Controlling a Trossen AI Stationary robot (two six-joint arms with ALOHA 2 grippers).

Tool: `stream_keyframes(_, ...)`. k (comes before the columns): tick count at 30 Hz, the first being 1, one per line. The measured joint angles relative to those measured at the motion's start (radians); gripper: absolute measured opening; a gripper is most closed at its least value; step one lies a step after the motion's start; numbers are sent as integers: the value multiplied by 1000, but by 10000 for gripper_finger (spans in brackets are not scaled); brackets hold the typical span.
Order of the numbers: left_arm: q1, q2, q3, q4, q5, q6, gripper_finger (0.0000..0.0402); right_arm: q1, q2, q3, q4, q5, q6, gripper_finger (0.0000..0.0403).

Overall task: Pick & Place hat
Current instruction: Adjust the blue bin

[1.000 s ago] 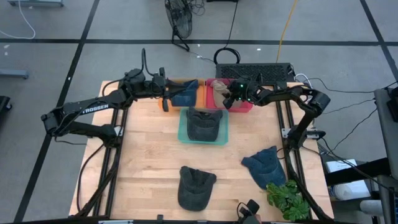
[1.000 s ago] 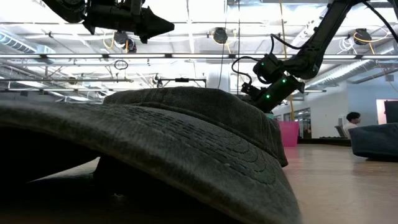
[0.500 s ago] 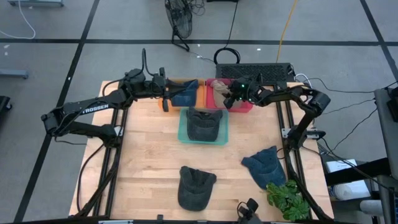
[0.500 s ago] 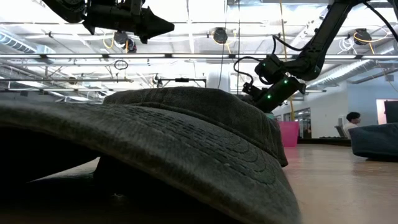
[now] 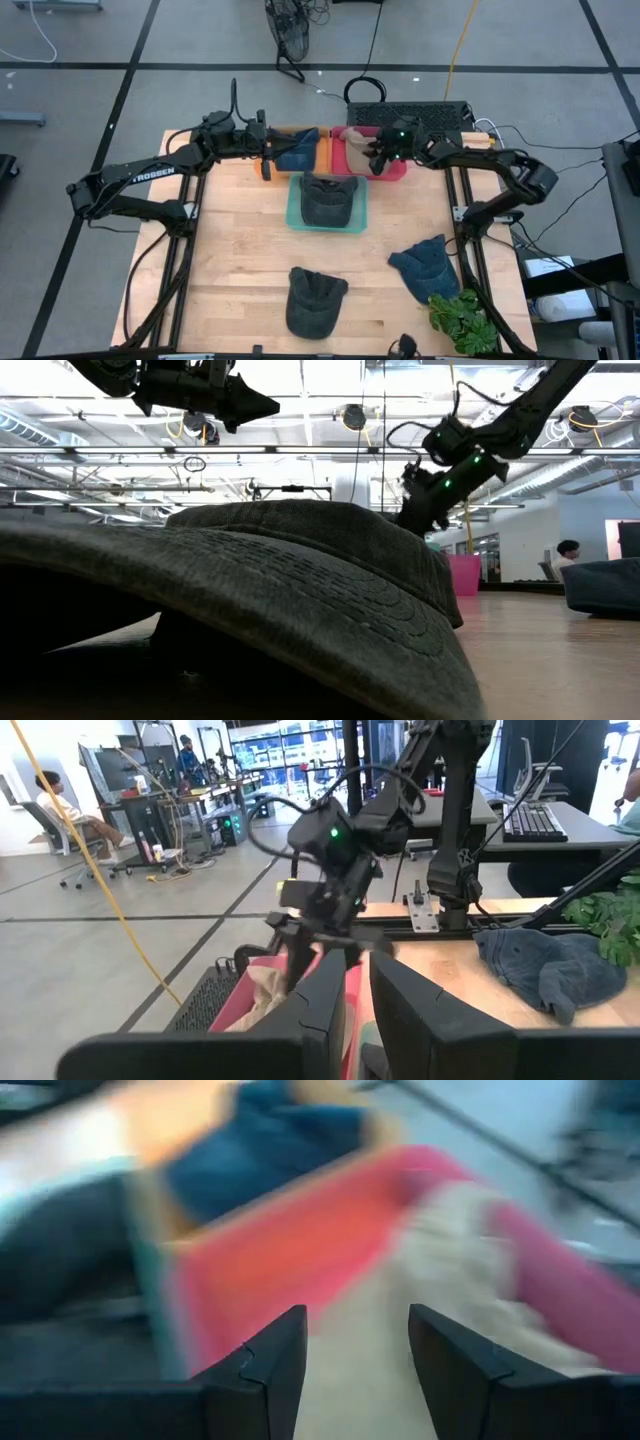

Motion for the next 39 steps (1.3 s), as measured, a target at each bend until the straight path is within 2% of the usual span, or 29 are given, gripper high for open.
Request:
stream_keyframes(2, 0, 0, 0, 0, 0, 0, 63, 20, -10, 1, -17, -92, 0, 155)
stream_keyframes(5, 0, 0, 0, 0, 0, 3, 63, 70, -10, 1, -10, -111, -23, 155)
stream_keyframes(8, 0, 0, 0, 2, 0, 1, 63, 127, -4, 1, -4, -43, -82, 155)
stream_keyframes(11, 0, 0, 0, 13, 0, 0, 63, 163, -1, 1, -28, -27, -142, 155)
stream_keyframes(14, 0, 0, 0, 17, 0, 1, 63, 173, -3, 3, -54, -16, -190, 155)
stream_keyframes(18, 0, 0, 0, 22, 0, 5, 63, 174, -3, 3, -90, 81, -229, 155)
stream_keyframes(28, 0, 0, 0, 35, 0, 9, 63, 196, -3, 3, -127, 86, -236, 155)
stream_keyframes(36, 0, 0, 0, 35, 0, 9, 63, 244, -4, 57, -188, 208, -231, 155)
stream_keyframes(39, 0, 0, 0, 35, 0, 9, 63, 277, -3, 87, -233, 215, -224, 155)
